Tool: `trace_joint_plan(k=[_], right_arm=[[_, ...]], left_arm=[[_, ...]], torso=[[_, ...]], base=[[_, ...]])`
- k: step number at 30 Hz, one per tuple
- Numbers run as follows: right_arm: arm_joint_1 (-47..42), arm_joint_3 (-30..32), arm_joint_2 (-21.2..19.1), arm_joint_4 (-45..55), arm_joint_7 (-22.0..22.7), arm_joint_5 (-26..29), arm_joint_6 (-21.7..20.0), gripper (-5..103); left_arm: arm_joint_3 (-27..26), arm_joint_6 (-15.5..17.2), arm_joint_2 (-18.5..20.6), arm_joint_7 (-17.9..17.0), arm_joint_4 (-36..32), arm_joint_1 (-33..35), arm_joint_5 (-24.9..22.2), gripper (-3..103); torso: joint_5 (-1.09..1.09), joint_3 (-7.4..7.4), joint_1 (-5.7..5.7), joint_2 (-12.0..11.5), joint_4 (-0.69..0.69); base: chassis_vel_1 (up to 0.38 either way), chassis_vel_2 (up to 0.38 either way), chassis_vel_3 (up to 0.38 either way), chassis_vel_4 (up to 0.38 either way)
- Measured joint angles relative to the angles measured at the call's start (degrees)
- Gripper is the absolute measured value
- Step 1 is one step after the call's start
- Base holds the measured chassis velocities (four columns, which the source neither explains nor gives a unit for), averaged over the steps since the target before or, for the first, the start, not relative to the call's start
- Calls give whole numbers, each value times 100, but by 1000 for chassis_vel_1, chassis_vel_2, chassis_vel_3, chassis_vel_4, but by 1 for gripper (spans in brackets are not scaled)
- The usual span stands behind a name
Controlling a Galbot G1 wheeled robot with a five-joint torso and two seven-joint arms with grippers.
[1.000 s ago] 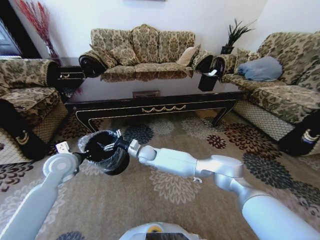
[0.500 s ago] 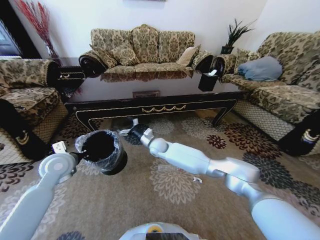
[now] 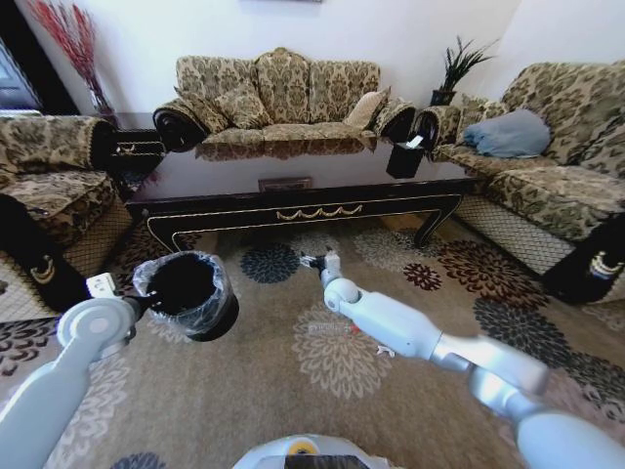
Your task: Move to the front of the table and pick up the trash from the floor, then place it into the trash bin.
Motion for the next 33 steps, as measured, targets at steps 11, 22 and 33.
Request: trace_joint_plan(k=[11, 22, 33], right_arm=[[-980, 1388, 680, -180, 1386, 487, -374, 100], [-1531, 2791, 1133, -71, 2638, 844, -193, 100], [-2330, 3832, 1608, 73, 2712, 798, 191, 100]], left_arm=[[-454, -18, 149, -129, -258, 687, -53, 1], [-784, -26, 176, -185, -538, 1172, -56, 1], [-1138, -27, 93, -197, -795, 1561, -29, 1]], torso=[[-2, -1, 0, 0, -1], [-2, 0, 0, 0, -2], [-2, 0, 0, 0, -4]], base=[[0, 0, 0, 0], [0, 0, 0, 0], [0, 0, 0, 0]])
